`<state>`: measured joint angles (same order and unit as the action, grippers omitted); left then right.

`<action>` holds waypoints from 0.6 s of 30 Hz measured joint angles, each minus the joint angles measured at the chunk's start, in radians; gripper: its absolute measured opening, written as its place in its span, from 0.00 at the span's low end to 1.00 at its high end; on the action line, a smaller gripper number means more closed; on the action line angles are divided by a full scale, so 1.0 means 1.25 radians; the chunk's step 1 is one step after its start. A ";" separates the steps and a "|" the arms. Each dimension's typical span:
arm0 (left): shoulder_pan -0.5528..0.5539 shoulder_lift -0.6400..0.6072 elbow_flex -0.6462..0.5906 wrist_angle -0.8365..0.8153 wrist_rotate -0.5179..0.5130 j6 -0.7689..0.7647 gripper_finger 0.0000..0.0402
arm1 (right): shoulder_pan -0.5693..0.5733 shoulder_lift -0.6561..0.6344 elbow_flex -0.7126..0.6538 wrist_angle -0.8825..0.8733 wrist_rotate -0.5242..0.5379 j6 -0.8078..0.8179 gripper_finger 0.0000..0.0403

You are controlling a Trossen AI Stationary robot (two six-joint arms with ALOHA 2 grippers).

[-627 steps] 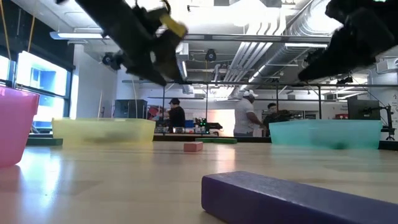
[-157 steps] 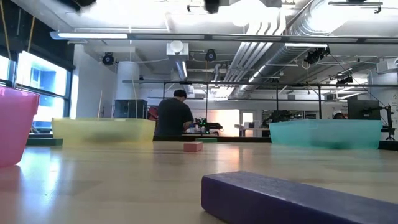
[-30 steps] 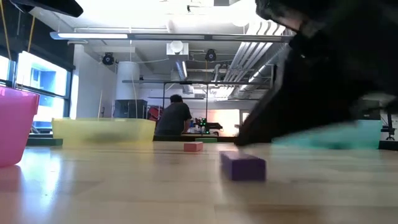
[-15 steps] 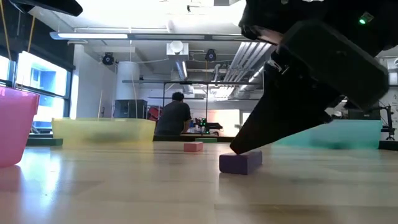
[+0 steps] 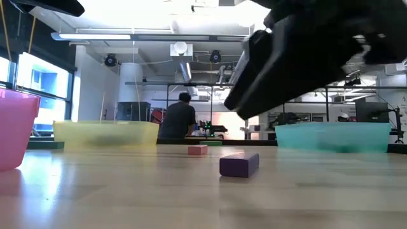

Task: Sort blocks
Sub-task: Put the purple wooden block into the yellow bin

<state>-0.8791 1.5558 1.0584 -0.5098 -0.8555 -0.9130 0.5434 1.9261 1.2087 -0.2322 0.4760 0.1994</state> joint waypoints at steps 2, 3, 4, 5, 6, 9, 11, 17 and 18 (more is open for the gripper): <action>0.000 0.000 0.000 0.000 0.000 0.000 0.58 | -0.023 -0.008 0.000 -0.003 -0.117 -0.096 0.59; 0.000 0.000 0.000 0.000 0.000 0.000 0.58 | -0.037 -0.008 0.000 -0.003 -0.179 -0.136 0.59; 0.000 0.000 0.000 0.000 0.000 0.000 0.58 | -0.053 -0.008 0.000 -0.003 -0.240 -0.167 0.59; 0.000 0.001 0.000 0.000 0.000 0.000 0.58 | -0.072 -0.007 0.000 -0.002 -0.292 -0.192 0.59; 0.000 0.002 0.000 0.000 0.000 0.000 0.58 | -0.089 -0.004 0.000 0.000 -0.334 -0.211 0.59; 0.000 0.003 0.000 0.000 0.004 0.000 0.58 | -0.133 0.012 0.000 -0.011 -0.393 -0.266 0.59; 0.000 0.005 0.000 -0.001 0.007 0.000 0.58 | -0.156 0.025 0.000 -0.014 -0.424 -0.293 0.59; 0.000 0.006 0.000 -0.001 0.013 0.007 0.58 | -0.179 0.070 0.003 -0.039 -0.457 -0.310 0.58; 0.000 0.006 0.000 0.000 0.013 0.015 0.58 | -0.179 0.079 0.004 -0.038 -0.441 -0.292 0.56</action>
<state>-0.8791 1.5639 1.0580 -0.5095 -0.8398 -0.8939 0.3202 2.0253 1.2139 -0.2802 -0.0754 -0.1651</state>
